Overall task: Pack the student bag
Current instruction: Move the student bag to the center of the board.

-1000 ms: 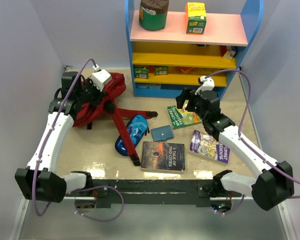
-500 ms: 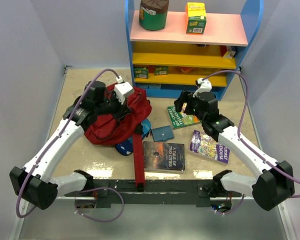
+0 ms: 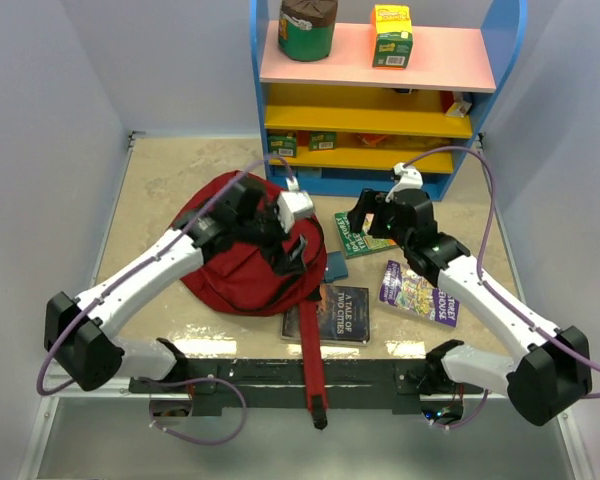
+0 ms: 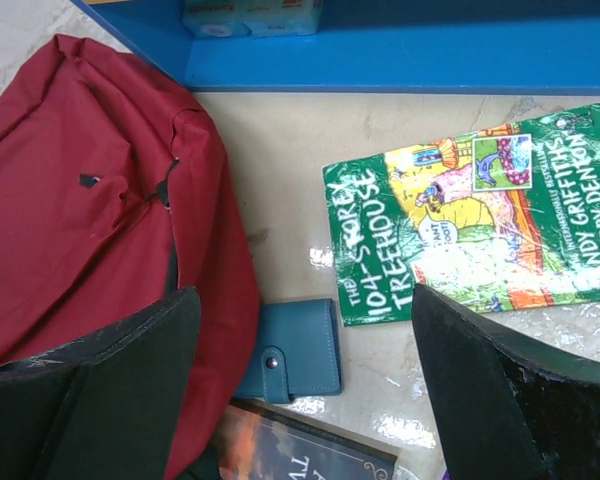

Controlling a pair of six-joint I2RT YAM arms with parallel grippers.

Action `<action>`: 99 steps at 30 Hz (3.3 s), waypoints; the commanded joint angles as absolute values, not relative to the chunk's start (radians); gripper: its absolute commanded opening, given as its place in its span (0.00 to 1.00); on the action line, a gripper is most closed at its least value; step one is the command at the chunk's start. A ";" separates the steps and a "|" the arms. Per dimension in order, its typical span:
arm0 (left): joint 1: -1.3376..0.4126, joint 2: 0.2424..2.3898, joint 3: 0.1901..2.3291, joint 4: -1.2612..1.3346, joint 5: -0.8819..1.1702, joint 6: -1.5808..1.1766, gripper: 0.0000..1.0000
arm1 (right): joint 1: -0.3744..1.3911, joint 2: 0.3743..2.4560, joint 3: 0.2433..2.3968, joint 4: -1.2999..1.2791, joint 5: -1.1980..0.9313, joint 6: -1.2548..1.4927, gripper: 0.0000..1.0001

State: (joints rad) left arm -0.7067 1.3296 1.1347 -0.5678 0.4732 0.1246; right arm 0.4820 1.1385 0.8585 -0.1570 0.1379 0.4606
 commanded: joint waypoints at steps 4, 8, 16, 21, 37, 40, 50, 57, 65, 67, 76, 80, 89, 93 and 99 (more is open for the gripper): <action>-0.379 1.322 1.356 -0.557 0.509 0.235 1.00 | 0.537 1.199 0.932 -0.127 0.107 0.512 0.90; -0.282 1.382 1.278 -0.508 0.470 0.278 1.00 | 0.607 1.294 1.017 -0.124 0.115 0.514 0.91; -0.190 1.574 1.224 -0.393 0.460 0.296 0.96 | 0.755 1.442 1.117 -0.185 0.182 0.512 0.90; -0.170 1.611 1.206 -0.419 0.564 0.383 0.81 | 0.796 1.502 1.098 -0.222 0.224 0.532 0.87; -0.170 1.585 0.971 -0.397 0.618 0.499 0.86 | 0.850 1.468 0.989 -0.256 0.325 0.560 0.60; -0.172 1.586 0.957 -0.413 0.682 0.503 0.69 | 0.851 1.440 0.962 -0.259 0.342 0.564 0.54; -0.178 1.454 0.913 -0.552 0.886 0.572 0.17 | 0.851 1.374 0.931 -0.270 0.408 0.563 0.00; -0.248 1.468 0.994 -0.886 0.982 0.823 0.21 | 0.838 1.364 0.951 -0.316 0.497 0.560 0.00; -0.212 1.485 1.219 -1.025 0.870 0.901 0.77 | 0.825 1.353 0.969 -0.368 0.557 0.538 0.00; -0.166 1.502 1.304 -0.990 0.827 0.878 0.82 | 0.825 1.351 0.966 -0.368 0.545 0.538 0.00; -0.153 1.562 1.186 -0.384 0.732 0.828 0.78 | 0.831 1.312 0.907 -0.246 0.431 0.459 0.00; -0.158 1.581 1.118 -0.321 0.776 0.966 0.76 | 0.836 1.281 0.891 -0.201 0.391 0.414 0.00; -0.167 1.658 1.130 -0.337 0.931 1.179 0.72 | 0.854 1.273 0.884 -0.134 0.276 0.341 0.00; -0.205 1.701 1.158 -0.451 0.927 1.343 0.70 | 0.865 1.293 0.890 -0.114 0.253 0.336 0.00; -0.232 1.739 1.164 -0.469 0.893 1.408 0.63 | 0.877 1.310 0.913 -0.114 0.244 0.325 0.00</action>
State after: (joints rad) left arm -0.2245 1.7191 1.1225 -0.4580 0.8555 1.2980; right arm 0.8604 1.3087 0.8749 -0.1680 0.2802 0.3523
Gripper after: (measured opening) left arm 0.657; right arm 0.018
